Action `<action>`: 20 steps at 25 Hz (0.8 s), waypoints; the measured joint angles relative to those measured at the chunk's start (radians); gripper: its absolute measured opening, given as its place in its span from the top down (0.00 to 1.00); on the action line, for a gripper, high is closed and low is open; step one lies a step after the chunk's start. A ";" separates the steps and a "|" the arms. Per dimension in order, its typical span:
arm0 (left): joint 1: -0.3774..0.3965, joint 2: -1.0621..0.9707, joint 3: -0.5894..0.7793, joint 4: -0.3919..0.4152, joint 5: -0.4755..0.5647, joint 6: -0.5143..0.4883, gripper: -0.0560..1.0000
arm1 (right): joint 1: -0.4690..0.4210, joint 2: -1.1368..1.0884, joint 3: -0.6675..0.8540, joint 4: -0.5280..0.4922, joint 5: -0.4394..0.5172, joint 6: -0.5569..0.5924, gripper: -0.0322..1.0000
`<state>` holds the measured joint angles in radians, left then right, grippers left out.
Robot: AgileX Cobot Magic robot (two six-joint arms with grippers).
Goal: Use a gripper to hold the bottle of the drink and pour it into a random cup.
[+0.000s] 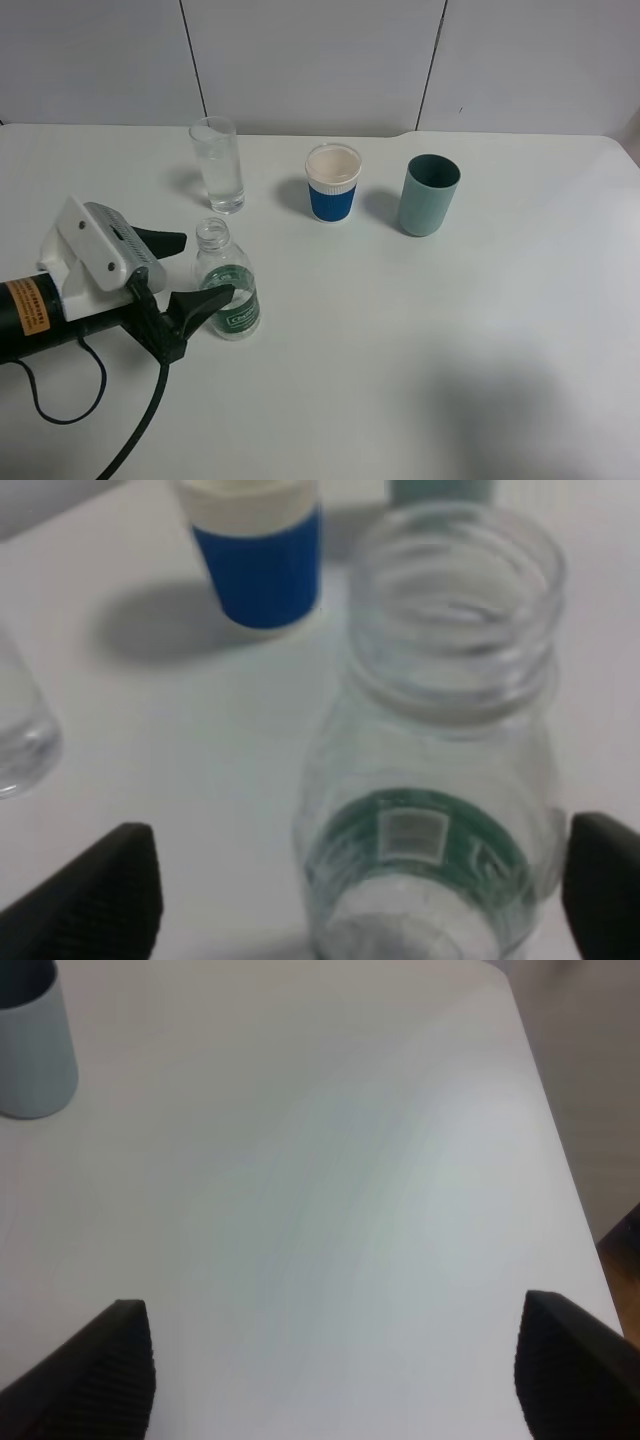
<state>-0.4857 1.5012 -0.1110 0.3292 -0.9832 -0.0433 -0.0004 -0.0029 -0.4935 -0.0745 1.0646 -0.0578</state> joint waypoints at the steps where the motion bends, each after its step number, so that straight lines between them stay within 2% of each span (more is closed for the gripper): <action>1: 0.000 -0.024 0.008 -0.012 0.010 -0.005 0.19 | 0.000 0.000 0.000 0.000 0.000 0.000 0.25; 11: 0.000 -0.214 0.025 -0.100 0.220 -0.071 0.19 | 0.000 0.000 0.000 0.000 0.000 0.000 0.25; 18: 0.000 -0.304 0.026 -0.231 0.383 -0.098 0.19 | 0.000 0.000 0.000 0.000 0.000 0.000 0.25; 20: 0.000 -0.333 0.027 -0.254 0.402 -0.098 0.19 | 0.000 0.000 0.000 0.000 0.000 0.000 0.25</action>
<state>-0.4857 1.1680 -0.0842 0.0757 -0.5815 -0.1417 -0.0004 -0.0029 -0.4935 -0.0745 1.0646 -0.0578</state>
